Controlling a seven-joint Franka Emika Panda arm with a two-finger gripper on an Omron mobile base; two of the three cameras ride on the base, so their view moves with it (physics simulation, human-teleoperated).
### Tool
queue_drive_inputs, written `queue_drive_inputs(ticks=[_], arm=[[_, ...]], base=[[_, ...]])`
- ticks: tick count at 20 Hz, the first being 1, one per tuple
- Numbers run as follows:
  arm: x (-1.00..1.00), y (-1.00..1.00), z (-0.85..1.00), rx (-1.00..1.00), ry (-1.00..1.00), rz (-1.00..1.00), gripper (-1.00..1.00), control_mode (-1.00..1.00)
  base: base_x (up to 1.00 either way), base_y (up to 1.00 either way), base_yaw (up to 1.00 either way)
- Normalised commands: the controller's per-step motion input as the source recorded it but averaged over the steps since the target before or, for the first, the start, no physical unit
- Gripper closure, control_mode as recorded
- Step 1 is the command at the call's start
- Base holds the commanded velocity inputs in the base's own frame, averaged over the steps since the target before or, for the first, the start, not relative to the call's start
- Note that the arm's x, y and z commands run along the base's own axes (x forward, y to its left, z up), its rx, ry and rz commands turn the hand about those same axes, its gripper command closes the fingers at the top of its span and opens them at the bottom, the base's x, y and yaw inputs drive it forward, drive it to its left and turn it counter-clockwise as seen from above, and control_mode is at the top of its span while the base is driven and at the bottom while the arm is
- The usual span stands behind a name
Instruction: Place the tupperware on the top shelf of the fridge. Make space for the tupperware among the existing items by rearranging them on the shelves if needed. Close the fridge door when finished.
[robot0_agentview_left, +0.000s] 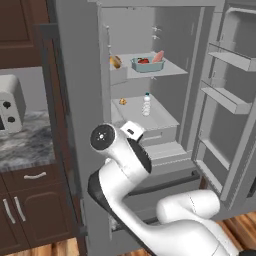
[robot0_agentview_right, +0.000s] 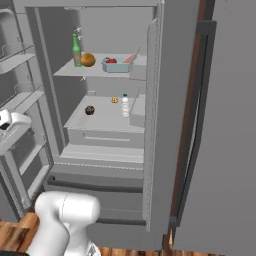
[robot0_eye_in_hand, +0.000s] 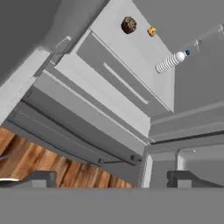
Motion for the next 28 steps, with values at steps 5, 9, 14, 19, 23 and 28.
queue_drive_inputs(ticks=[5, 9, 14, 19, 23, 28], arm=[[-0.06, 1.00, -0.21, -0.53, 0.03, 0.00, -1.00, -1.00], [-0.77, 1.00, -0.23, -0.55, -0.04, 0.03, -1.00, -1.00], [-0.79, 1.00, -0.26, -0.59, -0.11, 0.03, -1.00, -1.00], [0.26, 1.00, -0.05, -0.53, 0.10, -0.03, -1.00, -1.00], [0.37, 1.00, -0.10, -0.51, 0.08, -0.08, -1.00, -1.00], [0.14, 1.00, -0.37, -0.50, 0.02, -0.07, -1.00, -1.00]], base=[[0.00, 0.00, 0.00], [0.00, 0.00, 0.00], [0.00, 0.00, 0.00], [0.00, 0.00, 0.00], [0.00, 0.00, 0.00], [0.00, 0.00, 0.00]])
